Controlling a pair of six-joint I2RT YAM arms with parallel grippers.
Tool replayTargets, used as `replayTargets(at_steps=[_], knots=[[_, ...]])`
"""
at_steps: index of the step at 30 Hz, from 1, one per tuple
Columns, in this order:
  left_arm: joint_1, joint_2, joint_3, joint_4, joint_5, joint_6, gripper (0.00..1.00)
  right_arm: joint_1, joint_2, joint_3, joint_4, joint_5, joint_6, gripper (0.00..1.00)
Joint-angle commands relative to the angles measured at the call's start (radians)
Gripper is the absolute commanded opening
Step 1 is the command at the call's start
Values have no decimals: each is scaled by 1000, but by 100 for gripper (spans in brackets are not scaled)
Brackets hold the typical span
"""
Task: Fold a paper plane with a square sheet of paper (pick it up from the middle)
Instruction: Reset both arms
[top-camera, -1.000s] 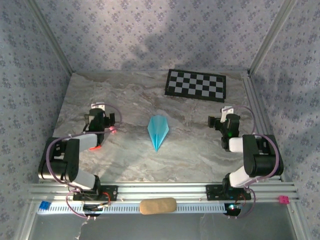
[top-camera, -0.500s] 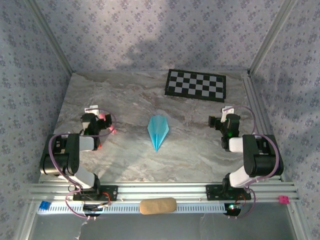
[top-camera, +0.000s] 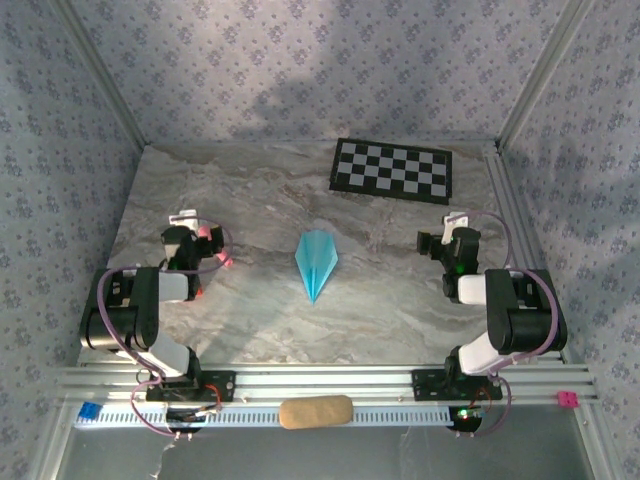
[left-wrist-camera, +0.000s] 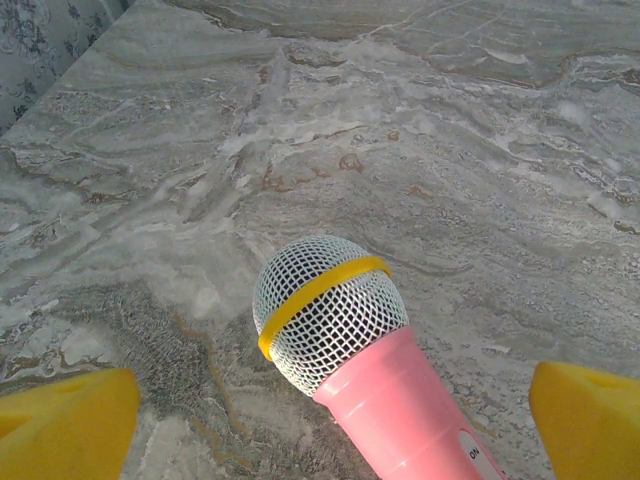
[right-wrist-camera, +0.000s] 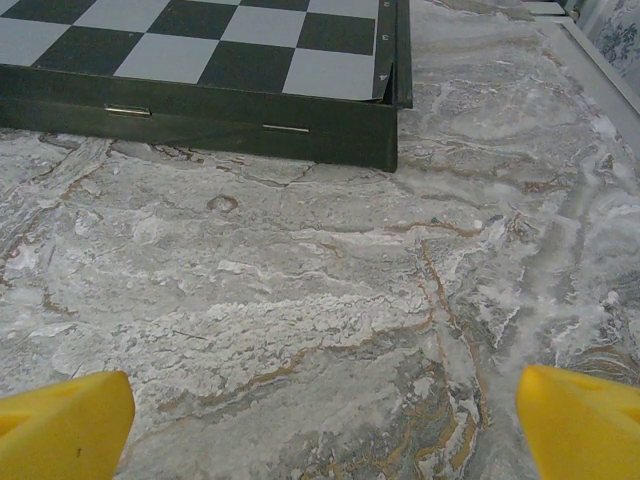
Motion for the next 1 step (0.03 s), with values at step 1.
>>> replayTargets(at_steps=[1], knots=[[0,-7,4,35,15,-11,100,-4,-2,19,23,9,15,100]])
